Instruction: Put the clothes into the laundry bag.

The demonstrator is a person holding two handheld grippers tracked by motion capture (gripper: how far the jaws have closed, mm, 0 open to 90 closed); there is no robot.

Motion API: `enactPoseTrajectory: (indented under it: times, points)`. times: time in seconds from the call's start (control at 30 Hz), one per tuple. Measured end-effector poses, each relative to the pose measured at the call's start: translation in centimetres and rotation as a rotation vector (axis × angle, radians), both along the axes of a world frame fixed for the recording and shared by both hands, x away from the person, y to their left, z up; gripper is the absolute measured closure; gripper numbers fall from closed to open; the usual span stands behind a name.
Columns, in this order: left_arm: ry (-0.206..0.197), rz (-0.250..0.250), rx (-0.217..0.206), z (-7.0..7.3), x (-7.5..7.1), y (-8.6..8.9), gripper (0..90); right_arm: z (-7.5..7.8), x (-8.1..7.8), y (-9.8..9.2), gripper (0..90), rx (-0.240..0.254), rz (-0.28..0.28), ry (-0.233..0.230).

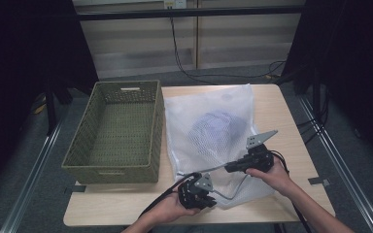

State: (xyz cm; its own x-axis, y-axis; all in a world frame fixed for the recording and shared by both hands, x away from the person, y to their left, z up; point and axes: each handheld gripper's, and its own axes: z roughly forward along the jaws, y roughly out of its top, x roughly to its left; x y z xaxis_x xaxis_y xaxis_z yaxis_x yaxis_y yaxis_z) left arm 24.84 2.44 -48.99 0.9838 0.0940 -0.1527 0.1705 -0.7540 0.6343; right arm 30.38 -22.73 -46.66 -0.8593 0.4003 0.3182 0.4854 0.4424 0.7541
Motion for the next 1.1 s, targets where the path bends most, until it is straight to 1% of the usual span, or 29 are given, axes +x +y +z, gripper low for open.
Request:
enactPoseTrajectory:
  times: [0.03, 0.07, 0.1, 0.23, 0.3, 0.37, 0.4, 0.43, 0.47, 0.53, 0.63, 0.77, 0.8, 0.83, 0.9, 0.93, 0.97, 1.0, 1.03, 1.07, 1.1]
  points:
    - [-0.003, 0.000, 0.002, 0.0, 0.0, 0.0, 86.8, -0.2, 0.0, 0.1, 87.8, -0.008, 0.002, 0.003]
    - [-0.009, -0.006, 0.018, 0.1, 0.0, 0.0, 86.8, -0.4, -0.1, 0.2, 87.8, -0.016, 0.003, 0.010]
    - [-0.012, -0.009, 0.024, 0.2, 0.0, 0.0, 86.8, -0.5, -0.1, 0.2, 87.6, -0.025, 0.006, 0.009]
    - [-0.021, -0.020, 0.034, 0.3, 0.0, 0.0, 86.7, -1.0, 0.0, 0.4, 88.1, -0.033, 0.008, 0.021]
    - [-0.017, -0.016, 0.031, 0.3, 0.0, 0.0, 86.7, -1.2, 0.1, 0.4, 88.1, -0.046, 0.007, 0.023]
    - [-0.022, -0.022, 0.032, 0.3, 0.0, 0.0, 86.4, -1.5, 0.1, 0.4, 88.0, -0.066, 0.005, 0.027]
    - [-0.028, -0.030, 0.040, 0.3, 0.0, -0.1, 86.2, -1.7, 0.2, 0.4, 88.0, -0.075, 0.004, 0.024]
    - [-0.031, -0.019, 0.032, 0.3, -0.1, -0.1, 86.2, -1.8, 0.2, 0.3, 88.3, -0.088, -0.001, 0.032]
    - [-0.031, -0.014, 0.019, 0.2, -0.2, -0.1, 86.2, -2.0, 0.3, 0.3, 88.4, -0.091, 0.000, 0.035]
    - [-0.024, -0.027, 0.041, 0.3, 0.0, -0.1, 86.2, -2.4, 0.3, 0.3, 88.6, -0.107, -0.001, 0.040]
    - [-0.024, -0.027, 0.039, 0.3, 0.0, -0.1, 86.2, -2.7, 0.4, 0.3, 88.6, -0.120, -0.001, 0.044]
    - [-0.023, -0.028, 0.039, 0.3, 0.0, -0.1, 85.5, -2.7, 0.5, 0.2, 85.6, -0.115, -0.008, 0.045]
    - [-0.020, -0.025, 0.029, 0.3, 0.0, -0.1, 85.1, -2.7, 0.5, 0.2, 84.5, -0.116, -0.007, 0.043]
    - [-0.015, -0.022, 0.029, 0.2, 0.0, 0.0, 84.9, -2.6, 0.5, 0.1, 83.4, -0.114, -0.008, 0.038]
    - [0.002, -0.012, 0.021, 0.2, 0.0, 0.1, 83.7, -2.2, 0.3, 0.0, 80.3, -0.092, -0.004, 0.030]
    - [0.021, -0.022, 0.009, 0.1, 0.2, 0.2, 83.8, -1.9, 0.1, -0.2, 79.5, -0.079, -0.007, 0.022]
    - [0.007, 0.012, -0.011, -0.1, 0.0, 0.2, 83.8, -1.7, 0.0, -0.3, 78.8, -0.066, -0.010, 0.010]
    - [0.004, 0.009, 0.023, 0.2, 0.1, 0.2, 83.8, -1.4, -0.2, -0.4, 78.2, -0.049, -0.010, 0.001]
    - [0.006, 0.024, -0.010, 0.0, 0.1, 0.2, 83.7, -1.1, -0.4, -0.5, 77.8, -0.039, -0.010, -0.006]
    - [0.007, 0.023, 0.008, 0.1, 0.2, 0.3, 83.1, -0.9, -0.6, -0.6, 77.4, -0.031, -0.014, -0.016]
    - [0.014, 0.034, 0.005, 0.2, 0.1, 0.4, 82.0, -0.7, -0.8, -0.8, 77.1, -0.025, -0.014, -0.018]
